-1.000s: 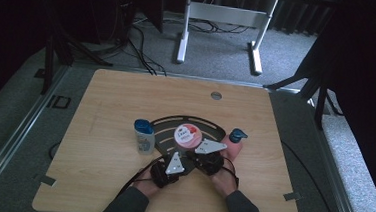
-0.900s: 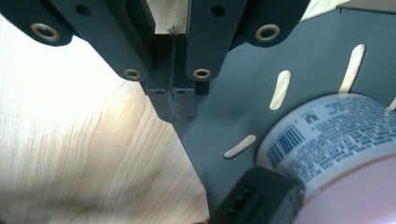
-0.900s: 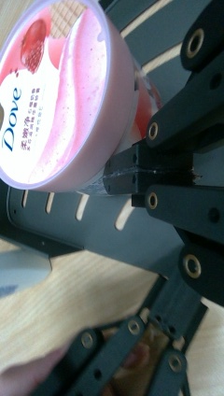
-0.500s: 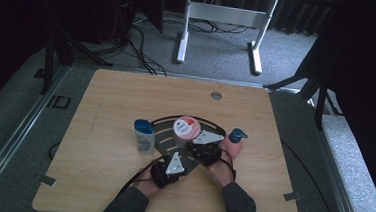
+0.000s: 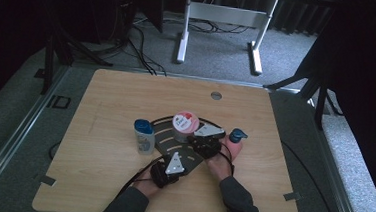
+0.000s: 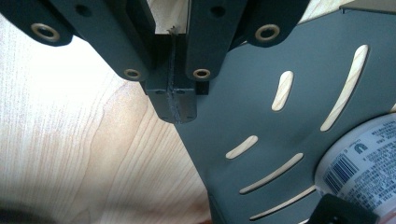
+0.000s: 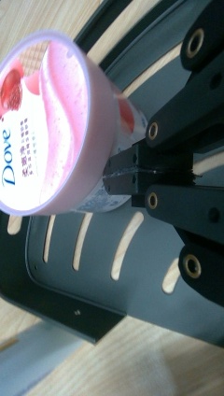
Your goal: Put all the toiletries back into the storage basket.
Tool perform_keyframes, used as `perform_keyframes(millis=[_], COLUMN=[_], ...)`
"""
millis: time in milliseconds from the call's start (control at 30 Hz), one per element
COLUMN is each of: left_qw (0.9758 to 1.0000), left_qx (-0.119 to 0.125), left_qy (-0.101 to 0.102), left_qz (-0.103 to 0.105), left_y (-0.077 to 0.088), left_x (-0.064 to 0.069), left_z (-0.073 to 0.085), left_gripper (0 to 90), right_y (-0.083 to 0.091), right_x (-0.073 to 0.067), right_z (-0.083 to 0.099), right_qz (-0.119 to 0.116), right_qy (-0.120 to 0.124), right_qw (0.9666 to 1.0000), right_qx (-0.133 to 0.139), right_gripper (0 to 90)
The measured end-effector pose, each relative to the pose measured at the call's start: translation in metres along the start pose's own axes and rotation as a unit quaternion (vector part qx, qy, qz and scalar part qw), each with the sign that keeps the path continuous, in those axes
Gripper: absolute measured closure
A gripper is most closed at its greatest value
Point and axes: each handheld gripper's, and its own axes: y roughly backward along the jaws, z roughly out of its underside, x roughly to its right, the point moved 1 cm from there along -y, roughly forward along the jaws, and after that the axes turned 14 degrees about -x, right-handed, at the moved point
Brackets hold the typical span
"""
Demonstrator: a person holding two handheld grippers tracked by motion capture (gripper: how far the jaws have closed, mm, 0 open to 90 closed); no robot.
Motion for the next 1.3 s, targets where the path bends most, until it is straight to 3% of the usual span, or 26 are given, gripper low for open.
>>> perform_keyframes(millis=[433,700,733,833,967,1200,1300], left_qw=[1.0,1.0,0.9998,0.9996,0.9994,0.9975,0.9967], left_qx=[0.0,0.003,0.005,0.006,0.007,0.026,0.031], left_qy=[0.004,0.002,0.017,0.027,0.033,0.064,0.074], left_qz=[0.003,0.001,0.007,0.009,0.012,0.014,0.011], left_y=[0.0,0.001,0.003,0.008,0.015,0.034,0.043], left_x=[0.0,-0.001,-0.003,-0.005,-0.008,-0.015,-0.018], left_z=[0.0,0.0,0.002,0.004,0.008,0.019,0.026], left_gripper=[90.0,89.0,81.0,76.7,71.6,66.0,65.6], right_y=[0.0,0.003,0.003,0.004,0.006,0.006,0.006], right_x=[0.0,-0.013,-0.016,-0.017,-0.019,-0.021,-0.019], right_z=[0.0,0.014,0.022,0.032,0.041,0.046,0.047], right_qz=[-0.001,-0.01,-0.014,-0.023,-0.033,-0.042,-0.051], right_qy=[-0.006,0.021,0.021,0.017,0.021,0.022,0.011], right_qw=[1.0,0.9996,0.9994,0.9991,0.9987,0.9984,0.9982], right_qx=[0.0,-0.016,-0.025,-0.031,-0.033,-0.032,-0.028], right_gripper=[90.0,88.5,87.2,85.6,82.8,78.9,77.4])
